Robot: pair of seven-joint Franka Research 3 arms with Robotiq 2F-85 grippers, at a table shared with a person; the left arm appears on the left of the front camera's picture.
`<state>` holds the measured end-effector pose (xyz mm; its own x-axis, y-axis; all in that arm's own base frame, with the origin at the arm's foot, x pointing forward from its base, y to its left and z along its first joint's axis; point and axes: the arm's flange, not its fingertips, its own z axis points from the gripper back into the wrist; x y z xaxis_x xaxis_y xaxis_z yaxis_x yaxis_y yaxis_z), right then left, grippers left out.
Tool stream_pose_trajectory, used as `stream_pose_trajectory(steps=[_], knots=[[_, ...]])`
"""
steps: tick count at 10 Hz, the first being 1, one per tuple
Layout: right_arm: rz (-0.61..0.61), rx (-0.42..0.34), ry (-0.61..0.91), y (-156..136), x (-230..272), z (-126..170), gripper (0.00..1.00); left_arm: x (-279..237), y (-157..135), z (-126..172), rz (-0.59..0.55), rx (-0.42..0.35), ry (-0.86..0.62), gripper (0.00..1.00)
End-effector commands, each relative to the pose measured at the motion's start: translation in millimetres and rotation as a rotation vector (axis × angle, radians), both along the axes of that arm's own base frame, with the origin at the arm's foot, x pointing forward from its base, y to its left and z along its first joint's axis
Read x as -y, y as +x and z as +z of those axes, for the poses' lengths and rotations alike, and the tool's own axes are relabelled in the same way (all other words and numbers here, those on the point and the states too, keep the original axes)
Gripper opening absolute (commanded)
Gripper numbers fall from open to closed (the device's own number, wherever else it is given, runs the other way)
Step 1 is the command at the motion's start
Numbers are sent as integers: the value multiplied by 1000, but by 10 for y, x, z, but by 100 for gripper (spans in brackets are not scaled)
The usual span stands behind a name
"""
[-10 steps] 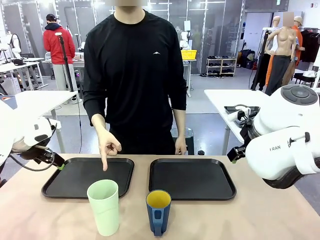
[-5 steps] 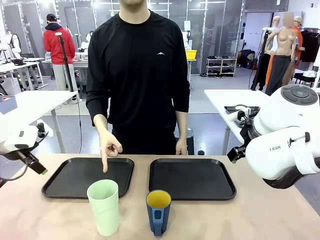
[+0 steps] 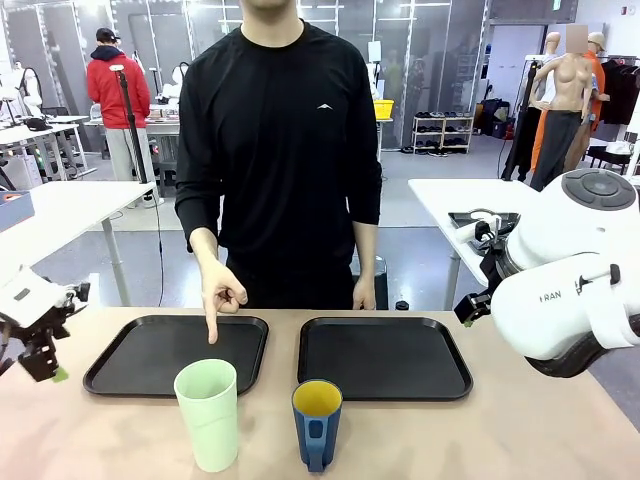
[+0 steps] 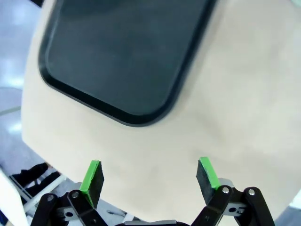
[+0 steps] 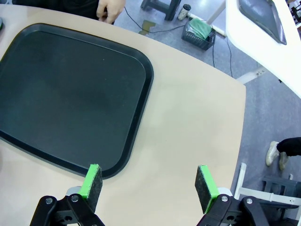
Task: Sort and store the cups by type.
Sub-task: Pick up the Reusable plastic cup.
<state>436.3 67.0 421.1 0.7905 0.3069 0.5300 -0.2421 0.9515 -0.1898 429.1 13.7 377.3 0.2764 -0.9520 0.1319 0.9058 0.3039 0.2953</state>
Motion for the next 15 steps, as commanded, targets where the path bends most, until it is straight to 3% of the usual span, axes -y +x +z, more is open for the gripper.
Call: stream_pose_trajectory(steps=[1, 2, 3, 6, 7, 8, 10, 13, 15], knots=[[3, 0, -3, -5, 2, -11, 100, -89, -133, 28, -95, -73, 18, 100], [3, 0, -3, -5, 2, -11, 100, -72, -135, 19, -111, -79, 27, 100], [3, 0, -3, -5, 2, -11, 100, -27, -39, -23, -48, -37, 16, 100], [3, 0, -3, -5, 2, -11, 100, -35, -65, -24, -75, -58, 30, 100], [3, 0, -3, -5, 2, -11, 100, 16, -16, -174, -88, -69, 7, 100], [3, 0, -3, -5, 2, -11, 100, 40, -28, -286, -150, -135, -89, 100], [3, 0, -3, -5, 2, -11, 100, 110, -62, -364, -184, -96, -259, 100], [3, 0, -3, -5, 2, -11, 100, 260, -125, -400, -222, -95, -527, 100], [3, 0, -3, -5, 2, -11, 100, 418, -190, -410, -317, -107, -695, 100]])
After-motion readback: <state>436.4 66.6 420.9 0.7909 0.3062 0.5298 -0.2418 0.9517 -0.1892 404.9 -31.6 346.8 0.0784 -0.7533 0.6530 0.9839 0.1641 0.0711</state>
